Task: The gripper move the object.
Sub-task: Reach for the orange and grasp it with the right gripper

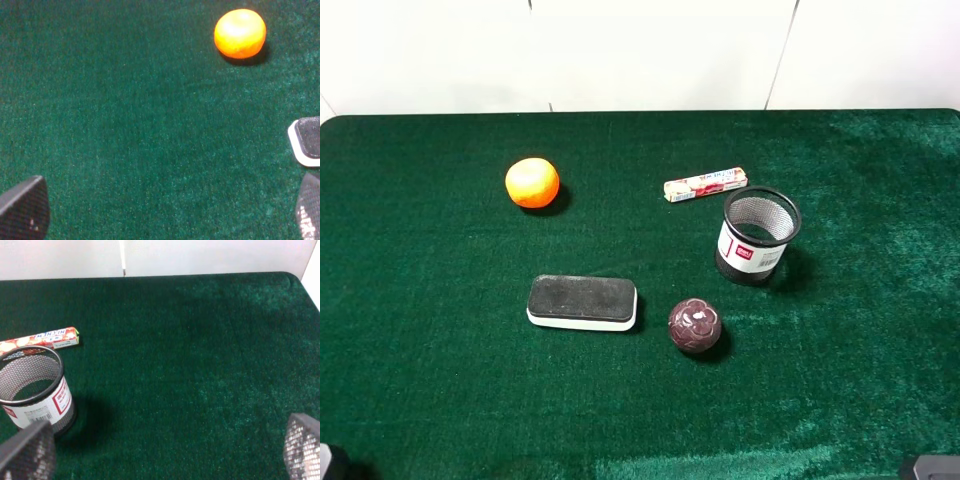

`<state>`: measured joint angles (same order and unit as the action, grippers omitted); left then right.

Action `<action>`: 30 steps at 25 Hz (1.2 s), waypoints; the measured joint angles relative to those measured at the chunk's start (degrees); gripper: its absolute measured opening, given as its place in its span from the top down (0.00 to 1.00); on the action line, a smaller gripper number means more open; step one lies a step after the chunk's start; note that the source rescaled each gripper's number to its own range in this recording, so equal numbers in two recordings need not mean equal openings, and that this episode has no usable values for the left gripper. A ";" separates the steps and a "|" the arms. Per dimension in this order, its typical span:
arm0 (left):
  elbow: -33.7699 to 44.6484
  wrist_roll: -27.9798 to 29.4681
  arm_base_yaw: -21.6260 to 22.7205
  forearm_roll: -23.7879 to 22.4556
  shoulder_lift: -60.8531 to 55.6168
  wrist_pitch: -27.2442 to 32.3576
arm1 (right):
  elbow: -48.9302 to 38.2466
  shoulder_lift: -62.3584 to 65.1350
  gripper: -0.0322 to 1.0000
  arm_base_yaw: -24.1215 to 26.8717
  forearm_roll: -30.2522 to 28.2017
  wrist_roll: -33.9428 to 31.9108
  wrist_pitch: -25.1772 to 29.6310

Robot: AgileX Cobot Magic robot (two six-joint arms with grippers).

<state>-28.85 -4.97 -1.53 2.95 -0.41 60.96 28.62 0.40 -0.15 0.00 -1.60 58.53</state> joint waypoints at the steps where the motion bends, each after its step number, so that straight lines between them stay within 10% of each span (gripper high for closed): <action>1: 0.00 0.00 0.00 0.00 0.00 0.00 | 0.00 0.00 0.01 0.00 0.00 0.00 0.00; 30: 0.00 -0.13 0.00 0.00 0.00 0.00 | 0.00 0.00 0.01 0.00 0.00 0.00 0.00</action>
<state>-28.85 -5.10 -1.53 2.95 -0.41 60.96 28.62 0.40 -0.15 0.00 -1.60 58.53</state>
